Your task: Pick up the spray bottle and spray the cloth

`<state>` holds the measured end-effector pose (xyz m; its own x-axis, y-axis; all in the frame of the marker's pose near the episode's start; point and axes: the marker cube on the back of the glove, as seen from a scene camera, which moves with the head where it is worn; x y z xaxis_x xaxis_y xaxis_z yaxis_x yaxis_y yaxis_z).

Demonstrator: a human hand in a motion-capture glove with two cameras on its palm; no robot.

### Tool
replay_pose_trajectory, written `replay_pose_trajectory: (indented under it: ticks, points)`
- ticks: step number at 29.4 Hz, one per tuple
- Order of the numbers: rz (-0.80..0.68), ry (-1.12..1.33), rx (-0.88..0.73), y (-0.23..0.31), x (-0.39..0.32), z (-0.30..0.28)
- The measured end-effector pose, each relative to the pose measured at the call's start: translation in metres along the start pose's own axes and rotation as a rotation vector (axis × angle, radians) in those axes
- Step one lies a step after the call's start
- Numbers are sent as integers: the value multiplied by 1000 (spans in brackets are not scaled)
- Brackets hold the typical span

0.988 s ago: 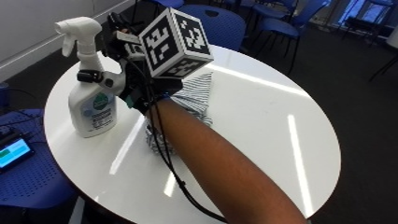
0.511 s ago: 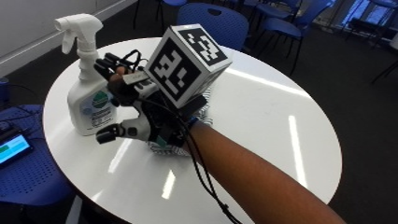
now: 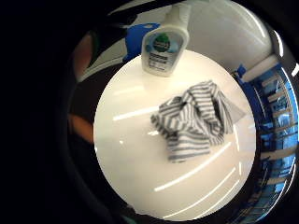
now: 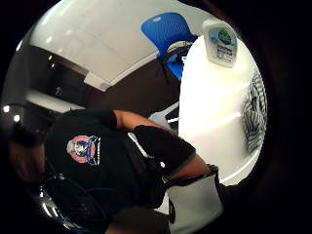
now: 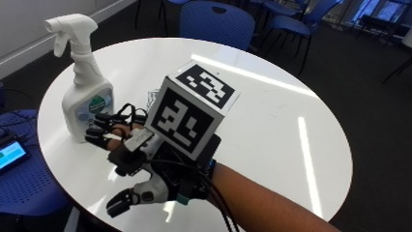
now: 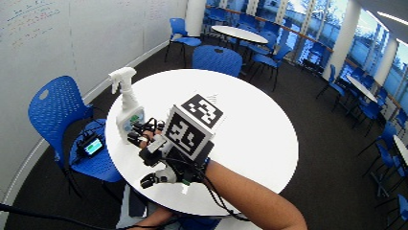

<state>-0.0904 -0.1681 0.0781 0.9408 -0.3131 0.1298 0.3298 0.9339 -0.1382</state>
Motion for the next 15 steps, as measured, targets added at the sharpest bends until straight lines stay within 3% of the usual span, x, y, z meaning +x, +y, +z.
replay_pose_trajectory:
  ticks: [15]
  points:
    - [-59, 12, -61, 22, -28, 11]
